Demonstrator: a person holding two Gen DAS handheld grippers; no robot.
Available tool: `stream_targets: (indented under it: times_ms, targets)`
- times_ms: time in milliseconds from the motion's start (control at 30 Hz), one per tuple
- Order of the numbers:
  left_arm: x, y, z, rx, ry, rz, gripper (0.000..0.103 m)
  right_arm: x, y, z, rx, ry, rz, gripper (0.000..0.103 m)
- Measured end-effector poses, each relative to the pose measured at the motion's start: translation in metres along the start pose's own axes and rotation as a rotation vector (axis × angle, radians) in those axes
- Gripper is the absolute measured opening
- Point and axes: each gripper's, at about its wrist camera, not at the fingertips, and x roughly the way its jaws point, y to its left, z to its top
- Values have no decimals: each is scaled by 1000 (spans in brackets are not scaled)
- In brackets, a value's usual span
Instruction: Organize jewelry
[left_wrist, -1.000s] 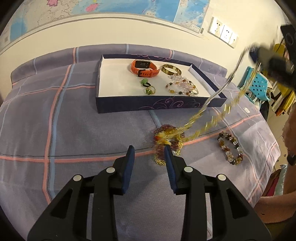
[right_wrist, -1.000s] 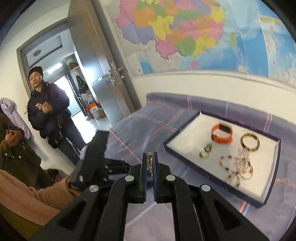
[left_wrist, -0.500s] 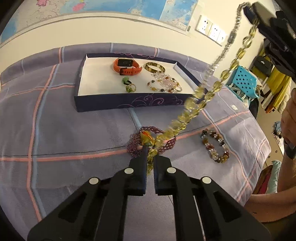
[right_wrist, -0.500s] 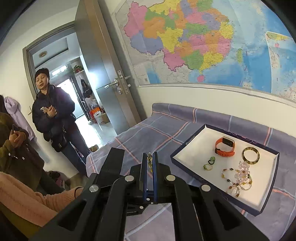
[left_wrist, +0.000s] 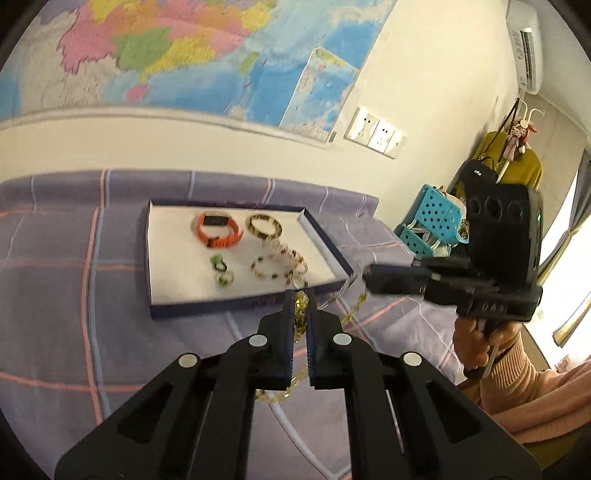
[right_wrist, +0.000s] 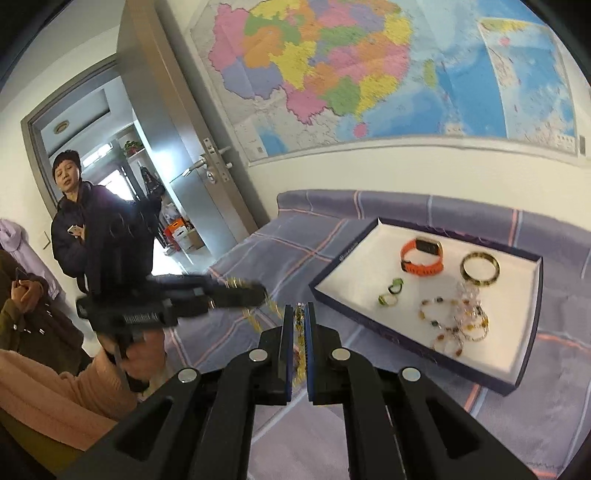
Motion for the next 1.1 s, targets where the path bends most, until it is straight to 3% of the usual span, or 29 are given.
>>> stream_targets:
  times_ms: [233, 300, 367, 500, 633, 733, 933, 1000, 1100]
  targets:
    - [39, -9, 0, 29, 77, 19, 10, -22, -1, 1, 25, -54, 40, 4]
    - [54, -4, -4, 17, 112, 24, 22, -23, -2, 3, 34, -56, 42, 4]
    - [65, 5, -13, -2, 135, 45, 25, -25, -4, 4, 43, -59, 45, 4]
    - [62, 21, -29, -31, 134, 45, 40, -26, -7, 5, 57, -67, 42, 4]
    - [62, 25, -54, -19, 184, 33, 40, -29, -10, 6, 73, -81, 59, 4]
    - [72, 18, -68, 30, 229, 75, 40, -29, -10, 9, 74, -85, 61, 4]
    - [81, 10, -64, 82, 221, 149, 39, -34, -4, 16, 63, -106, 61, 4]
    - [83, 8, -63, 102, 221, 186, 26, -38, -3, 19, 58, -124, 60, 4]
    - [83, 7, -65, 127, 215, 234, 20, -45, -3, 24, 57, -149, 65, 4]
